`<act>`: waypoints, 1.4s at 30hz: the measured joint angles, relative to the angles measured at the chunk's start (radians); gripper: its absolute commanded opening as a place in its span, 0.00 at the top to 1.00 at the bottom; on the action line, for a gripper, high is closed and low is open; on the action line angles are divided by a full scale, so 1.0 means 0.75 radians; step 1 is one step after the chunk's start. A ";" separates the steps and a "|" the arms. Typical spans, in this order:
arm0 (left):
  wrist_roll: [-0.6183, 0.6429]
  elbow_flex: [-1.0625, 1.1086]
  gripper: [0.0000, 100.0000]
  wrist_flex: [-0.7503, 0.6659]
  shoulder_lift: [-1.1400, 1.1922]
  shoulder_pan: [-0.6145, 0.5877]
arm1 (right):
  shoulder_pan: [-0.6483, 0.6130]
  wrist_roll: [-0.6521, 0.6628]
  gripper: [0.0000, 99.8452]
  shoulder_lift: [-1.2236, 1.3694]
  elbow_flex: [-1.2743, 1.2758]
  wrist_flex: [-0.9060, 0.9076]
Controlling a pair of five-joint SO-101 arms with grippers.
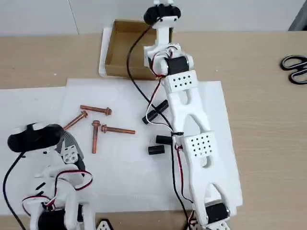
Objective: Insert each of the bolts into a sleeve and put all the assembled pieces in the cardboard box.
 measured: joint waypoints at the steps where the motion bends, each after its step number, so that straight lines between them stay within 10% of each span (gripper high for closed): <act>1: 0.000 0.000 0.99 0.000 0.000 0.000 | -0.002 0.000 0.75 -0.014 -0.033 0.072; 12: 0.000 0.000 0.99 0.000 0.000 0.000 | -0.006 0.000 0.75 -0.184 -0.110 0.575; 42: 0.000 0.000 0.99 0.000 0.000 0.000 | -0.117 -0.824 0.75 -0.700 0.808 0.610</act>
